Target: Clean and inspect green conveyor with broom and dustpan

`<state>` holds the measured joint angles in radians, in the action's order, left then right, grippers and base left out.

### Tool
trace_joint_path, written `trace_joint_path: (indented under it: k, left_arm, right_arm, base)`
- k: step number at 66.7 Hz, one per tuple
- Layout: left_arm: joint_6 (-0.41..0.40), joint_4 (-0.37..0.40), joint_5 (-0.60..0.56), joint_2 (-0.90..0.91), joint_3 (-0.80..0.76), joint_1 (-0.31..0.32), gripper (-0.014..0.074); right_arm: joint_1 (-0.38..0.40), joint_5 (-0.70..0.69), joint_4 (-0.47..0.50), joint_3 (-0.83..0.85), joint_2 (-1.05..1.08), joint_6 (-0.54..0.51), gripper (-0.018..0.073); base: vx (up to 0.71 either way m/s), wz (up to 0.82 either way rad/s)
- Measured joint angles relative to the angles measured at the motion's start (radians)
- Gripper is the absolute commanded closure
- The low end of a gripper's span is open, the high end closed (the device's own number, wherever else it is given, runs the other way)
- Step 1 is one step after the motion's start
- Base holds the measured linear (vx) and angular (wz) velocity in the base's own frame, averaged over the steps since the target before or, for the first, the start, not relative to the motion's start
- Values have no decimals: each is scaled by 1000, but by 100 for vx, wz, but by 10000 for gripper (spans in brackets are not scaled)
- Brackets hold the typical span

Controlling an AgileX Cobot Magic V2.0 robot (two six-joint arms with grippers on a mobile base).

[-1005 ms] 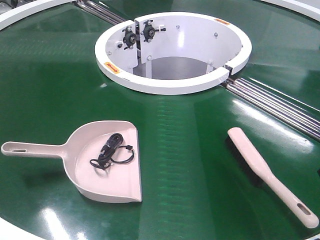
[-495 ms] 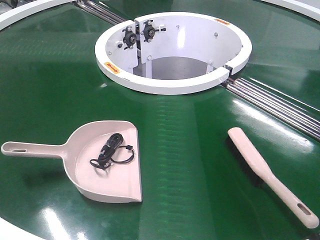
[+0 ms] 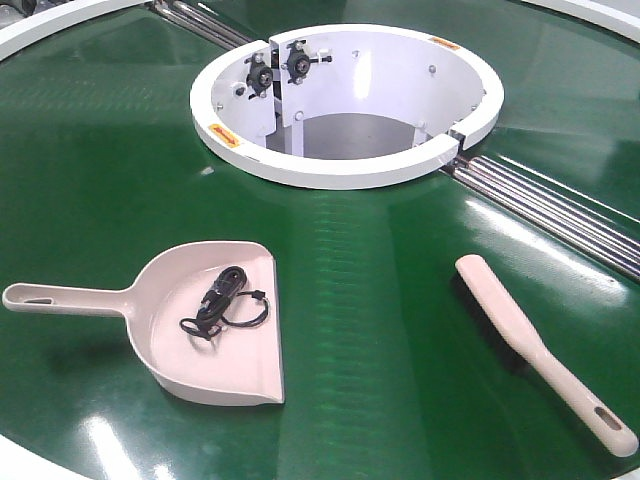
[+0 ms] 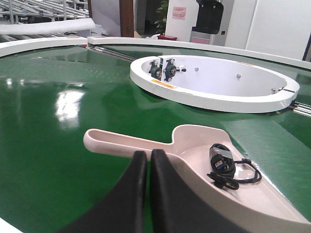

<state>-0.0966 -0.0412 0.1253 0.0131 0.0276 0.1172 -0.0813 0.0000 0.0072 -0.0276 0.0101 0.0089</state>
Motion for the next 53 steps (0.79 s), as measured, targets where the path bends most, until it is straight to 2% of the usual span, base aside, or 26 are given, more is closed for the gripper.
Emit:
trace_joint_path:
  k: [29, 53]
  left_arm:
    - [0, 0, 0, 0, 0, 0, 604]
    - [0, 0, 0, 0, 0, 0, 604]
  right_arm:
    - [0, 85, 0, 0, 0, -9, 569]
    - [0, 92, 1, 0, 0, -3, 569]
  base:
    - [0, 0]
    - [0, 0]
